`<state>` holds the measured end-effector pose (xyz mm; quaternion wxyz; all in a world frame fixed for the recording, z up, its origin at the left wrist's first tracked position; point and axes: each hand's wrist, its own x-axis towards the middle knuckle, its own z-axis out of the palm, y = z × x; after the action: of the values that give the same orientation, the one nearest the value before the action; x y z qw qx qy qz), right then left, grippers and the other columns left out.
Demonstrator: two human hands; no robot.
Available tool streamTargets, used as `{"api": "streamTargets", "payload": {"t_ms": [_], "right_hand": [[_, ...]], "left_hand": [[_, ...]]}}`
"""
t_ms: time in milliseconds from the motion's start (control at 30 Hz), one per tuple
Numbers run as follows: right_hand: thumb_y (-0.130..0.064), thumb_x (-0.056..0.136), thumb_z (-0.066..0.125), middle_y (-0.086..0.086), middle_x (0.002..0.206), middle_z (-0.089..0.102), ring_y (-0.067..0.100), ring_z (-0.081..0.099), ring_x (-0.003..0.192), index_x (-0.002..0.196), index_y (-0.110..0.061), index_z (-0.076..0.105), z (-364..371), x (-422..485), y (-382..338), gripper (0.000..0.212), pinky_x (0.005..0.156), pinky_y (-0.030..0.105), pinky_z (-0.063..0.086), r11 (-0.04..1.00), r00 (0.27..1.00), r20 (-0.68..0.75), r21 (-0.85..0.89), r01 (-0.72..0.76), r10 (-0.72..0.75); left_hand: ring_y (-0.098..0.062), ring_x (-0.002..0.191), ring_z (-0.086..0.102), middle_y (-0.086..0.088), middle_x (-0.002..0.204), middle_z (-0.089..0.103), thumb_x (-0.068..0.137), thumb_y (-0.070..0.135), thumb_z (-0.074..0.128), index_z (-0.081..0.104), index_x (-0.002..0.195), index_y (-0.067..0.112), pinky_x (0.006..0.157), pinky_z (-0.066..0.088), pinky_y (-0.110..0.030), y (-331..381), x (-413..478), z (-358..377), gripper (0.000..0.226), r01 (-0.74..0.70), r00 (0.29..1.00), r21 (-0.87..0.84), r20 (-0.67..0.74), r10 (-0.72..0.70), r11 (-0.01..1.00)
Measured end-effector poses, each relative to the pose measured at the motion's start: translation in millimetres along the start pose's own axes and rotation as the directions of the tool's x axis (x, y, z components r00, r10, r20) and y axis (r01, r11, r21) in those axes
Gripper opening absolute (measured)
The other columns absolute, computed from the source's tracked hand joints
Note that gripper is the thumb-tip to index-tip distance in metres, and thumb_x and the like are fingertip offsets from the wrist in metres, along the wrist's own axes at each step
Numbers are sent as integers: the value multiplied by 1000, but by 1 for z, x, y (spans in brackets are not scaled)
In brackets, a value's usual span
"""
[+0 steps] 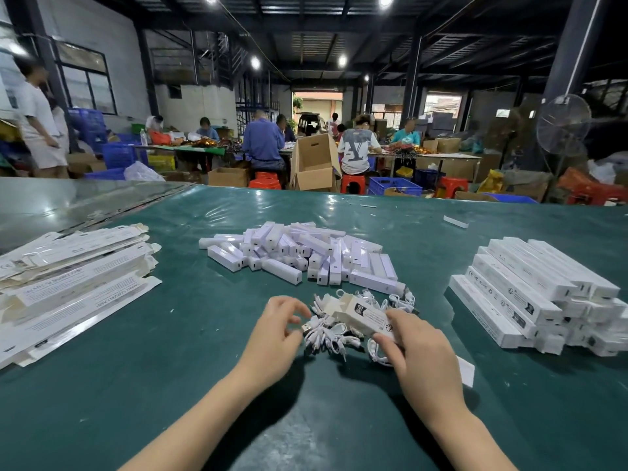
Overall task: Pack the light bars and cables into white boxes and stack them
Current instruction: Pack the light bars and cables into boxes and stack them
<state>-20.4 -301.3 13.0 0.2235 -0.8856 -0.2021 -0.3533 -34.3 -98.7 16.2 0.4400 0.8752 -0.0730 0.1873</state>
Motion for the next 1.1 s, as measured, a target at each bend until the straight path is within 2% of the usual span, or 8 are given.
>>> {"api": "streamTargets", "payload": {"t_ms": [100,333,467,567,733,800,900,1100], "right_hand": [[-15,72,78,7,71,66,31,61,64,96,-4,68,2,0,1,27,58,36,45,1000,999,47,-7,-25,26],[-26,81,69,2,78,64,29,58,74,98,-11,64,1,-2,4,23,65,33,38,998,995,83,25,-52,50],[-38,88,57,-4,89,62,20,55,88,105,-19,58,3,-4,5,25,76,30,37,998,986,165,37,-43,36],[-40,88,55,-8,90,60,17,55,92,103,-23,56,2,-4,3,23,71,28,32,999,981,195,39,-25,17],[-40,87,57,-8,91,61,17,55,91,101,-21,58,2,-5,3,24,73,28,36,999,976,219,54,-3,-9],[-40,87,57,-5,92,62,18,55,91,103,-20,60,2,-5,2,26,77,29,39,999,974,225,54,8,-20],[-37,85,62,-3,96,66,21,58,93,104,-18,63,1,-4,-1,27,79,31,41,996,973,229,92,-1,-20],[-31,81,70,-2,101,68,22,60,94,106,-16,66,0,-6,-12,30,78,29,39,984,972,230,179,2,-44]], "left_hand": [[-14,92,54,8,98,59,84,5,53,63,107,21,78,36,-12,-10,-4,4,29,-147,968,303,241,74,942],[-5,65,45,14,63,52,84,24,58,66,90,26,64,35,-20,-12,-6,-16,9,-149,989,457,85,123,877],[-8,61,47,9,61,55,78,23,56,50,100,34,65,40,-26,-14,-8,-29,25,-9,993,470,106,-47,883],[-5,54,42,6,54,48,77,23,57,52,89,35,59,36,-23,-14,-7,-29,18,20,974,460,191,-121,888],[0,47,47,10,67,59,86,30,64,55,70,31,52,36,-17,-15,-5,-29,18,123,985,281,81,-151,952],[-5,40,51,5,74,63,85,22,67,62,73,18,47,39,-16,-12,-4,-30,13,224,974,-17,-20,-225,974],[-6,45,53,-3,67,63,83,5,67,59,79,9,41,43,-18,-1,-3,-29,9,231,932,-523,-122,-341,821],[-16,45,61,4,57,62,80,2,69,45,80,17,48,54,-33,12,-11,-5,29,51,854,-588,-393,-340,807]]}}
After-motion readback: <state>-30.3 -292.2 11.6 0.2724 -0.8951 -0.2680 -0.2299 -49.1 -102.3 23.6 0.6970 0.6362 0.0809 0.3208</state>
